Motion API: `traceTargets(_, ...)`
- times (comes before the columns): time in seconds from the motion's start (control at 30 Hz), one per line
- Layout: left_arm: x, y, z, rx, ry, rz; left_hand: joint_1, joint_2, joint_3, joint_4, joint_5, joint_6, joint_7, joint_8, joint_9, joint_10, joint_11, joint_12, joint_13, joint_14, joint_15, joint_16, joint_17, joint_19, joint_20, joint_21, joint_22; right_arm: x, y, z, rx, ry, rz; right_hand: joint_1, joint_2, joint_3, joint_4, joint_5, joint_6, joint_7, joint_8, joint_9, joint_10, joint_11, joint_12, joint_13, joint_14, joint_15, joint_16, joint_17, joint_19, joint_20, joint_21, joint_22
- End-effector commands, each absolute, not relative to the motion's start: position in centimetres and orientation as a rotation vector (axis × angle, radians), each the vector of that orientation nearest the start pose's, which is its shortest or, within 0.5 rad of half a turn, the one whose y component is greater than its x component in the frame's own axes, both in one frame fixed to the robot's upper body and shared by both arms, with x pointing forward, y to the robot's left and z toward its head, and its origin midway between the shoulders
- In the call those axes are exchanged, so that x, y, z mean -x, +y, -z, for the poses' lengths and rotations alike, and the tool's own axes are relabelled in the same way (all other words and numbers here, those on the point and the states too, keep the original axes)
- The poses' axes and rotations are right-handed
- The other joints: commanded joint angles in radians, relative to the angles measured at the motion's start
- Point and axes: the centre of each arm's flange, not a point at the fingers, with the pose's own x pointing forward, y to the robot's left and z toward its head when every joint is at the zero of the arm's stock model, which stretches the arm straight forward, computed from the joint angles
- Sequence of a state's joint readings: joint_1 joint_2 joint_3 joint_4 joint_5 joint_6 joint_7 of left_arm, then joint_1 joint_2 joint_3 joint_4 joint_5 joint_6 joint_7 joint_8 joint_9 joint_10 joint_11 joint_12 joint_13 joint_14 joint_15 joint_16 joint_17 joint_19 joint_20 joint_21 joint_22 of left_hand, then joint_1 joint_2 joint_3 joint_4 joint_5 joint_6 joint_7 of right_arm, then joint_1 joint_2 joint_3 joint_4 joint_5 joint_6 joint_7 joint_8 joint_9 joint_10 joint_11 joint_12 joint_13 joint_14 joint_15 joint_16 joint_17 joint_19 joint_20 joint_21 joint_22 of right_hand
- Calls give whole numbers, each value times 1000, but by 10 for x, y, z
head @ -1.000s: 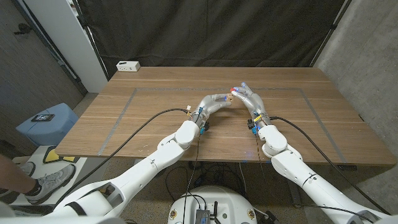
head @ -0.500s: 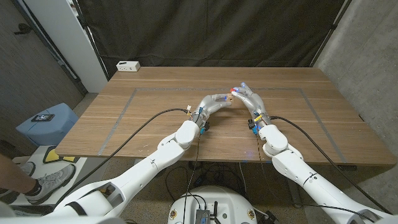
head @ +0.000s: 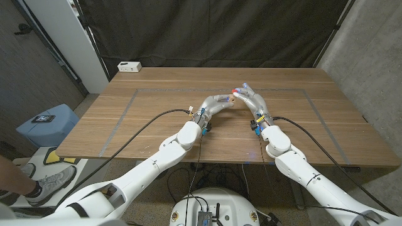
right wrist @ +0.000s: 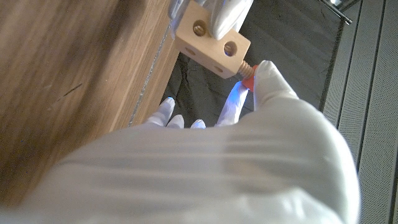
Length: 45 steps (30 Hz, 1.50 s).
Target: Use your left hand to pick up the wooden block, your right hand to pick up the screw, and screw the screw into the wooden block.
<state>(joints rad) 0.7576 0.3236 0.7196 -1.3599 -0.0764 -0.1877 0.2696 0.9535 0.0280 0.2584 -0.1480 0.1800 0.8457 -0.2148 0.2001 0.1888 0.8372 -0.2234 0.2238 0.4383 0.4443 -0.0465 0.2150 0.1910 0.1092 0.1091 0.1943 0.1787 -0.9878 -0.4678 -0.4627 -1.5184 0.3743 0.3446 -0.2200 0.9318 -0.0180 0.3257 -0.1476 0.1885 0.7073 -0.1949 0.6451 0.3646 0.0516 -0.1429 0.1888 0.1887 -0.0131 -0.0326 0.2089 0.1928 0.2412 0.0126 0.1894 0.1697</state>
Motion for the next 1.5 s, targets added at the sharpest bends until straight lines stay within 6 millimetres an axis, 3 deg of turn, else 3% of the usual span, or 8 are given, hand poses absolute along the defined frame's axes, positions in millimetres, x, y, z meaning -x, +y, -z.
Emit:
traceTargets(0.03, -631, 67, 52, -415, -675, 291, 5, 9, 2, 4, 1, 5, 0, 8, 5, 6, 2, -2, 3, -1, -97, 1, 2, 2, 3, 7, 2, -604, -200, 63, 84, -681, -186, 6, 9, -5, -1, -4, 9, -1, 4, 2, 2, -1, 4, 1, -9, -7, -1, 4, -6, 2, 1, 2)
traceTargets(1.5, -631, 66, 54, -409, -671, 291, 7, 11, 1, 3, 2, 3, 0, 7, 5, 6, 3, -4, 5, 0, -96, 1, 2, 1, 6, 6, 2, -604, -202, 65, 104, -674, -197, 3, 6, -12, -3, -4, -19, -7, -6, -3, -14, 7, -1, 1, -18, -1, -3, 4, -8, 4, 1, 2)
